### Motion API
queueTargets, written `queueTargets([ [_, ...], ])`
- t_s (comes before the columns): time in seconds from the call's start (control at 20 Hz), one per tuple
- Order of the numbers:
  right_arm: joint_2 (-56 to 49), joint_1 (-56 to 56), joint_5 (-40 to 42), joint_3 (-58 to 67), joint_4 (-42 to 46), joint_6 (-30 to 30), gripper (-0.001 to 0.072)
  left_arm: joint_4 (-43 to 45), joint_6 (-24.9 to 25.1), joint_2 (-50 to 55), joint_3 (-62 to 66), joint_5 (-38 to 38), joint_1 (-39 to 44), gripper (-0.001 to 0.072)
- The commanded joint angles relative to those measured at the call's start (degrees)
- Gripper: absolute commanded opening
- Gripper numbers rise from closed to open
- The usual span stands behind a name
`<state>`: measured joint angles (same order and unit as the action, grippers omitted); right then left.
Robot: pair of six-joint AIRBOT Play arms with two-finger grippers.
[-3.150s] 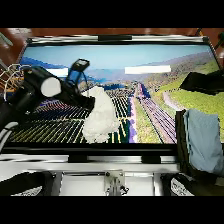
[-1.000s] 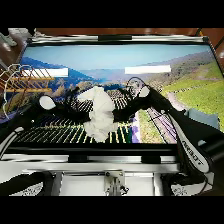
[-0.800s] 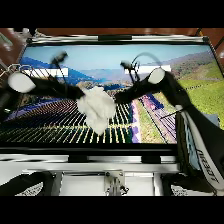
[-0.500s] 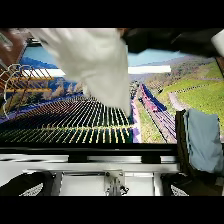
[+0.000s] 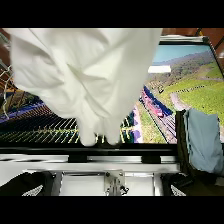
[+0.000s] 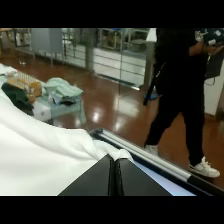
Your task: Fold the shirts.
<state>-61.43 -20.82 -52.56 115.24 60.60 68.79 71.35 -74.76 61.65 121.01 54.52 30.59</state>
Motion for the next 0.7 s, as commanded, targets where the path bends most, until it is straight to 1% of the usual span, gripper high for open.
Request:
queueTargets([
  [0.0,0.8,0.0,-5.3,0.4,5.7,0.7,0.0066,8.9,-2.5,-0.9,-3.6,9.3,-0.6,0.0038],
  [0.1,0.4,0.0,-9.1,0.3,6.6,1.3,0.0065,8.9,-2.4,-0.8,-6.3,15.4,-0.7,0.0037],
  [0.2,-1.8,0.0,-17.8,0.3,6.4,3.0,0.0066,10.0,-2.5,-0.5,-10.7,20.4,-0.7,0.0038],
  [0.3,-5.9,0.0,-27.5,-1.5,5.8,4.6,0.0066,10.1,-2.7,-0.5,-18.6,22.7,-1.0,0.0038],
  [0.35,-8.7,0.0,-31.0,-3.5,5.0,4.9,0.0066,10.2,-4.1,-0.5,-23.5,22.6,-1.1,0.0038],
  [0.4,-11.7,0.0,-31.9,-6.5,3.4,4.9,0.0066,10.1,-5.9,-0.3,-29.0,22.0,-1.5,0.0038],
  [0.45,-14.6,0.0,-30.8,-9.5,1.9,4.6,0.0066,10.2,-8.2,0.0,-34.1,20.7,-1.9,0.0038],
  [0.55,-21.3,0.0,-24.8,-14.8,0.7,4.9,0.0067,10.2,-11.6,1.4,-42.7,16.0,-4.0,0.0039],
  [0.65,-28.5,0.0,-19.6,-17.0,0.9,7.1,0.0067,10.1,-17.3,4.1,-47.8,10.3,-7.3,0.0038],
])
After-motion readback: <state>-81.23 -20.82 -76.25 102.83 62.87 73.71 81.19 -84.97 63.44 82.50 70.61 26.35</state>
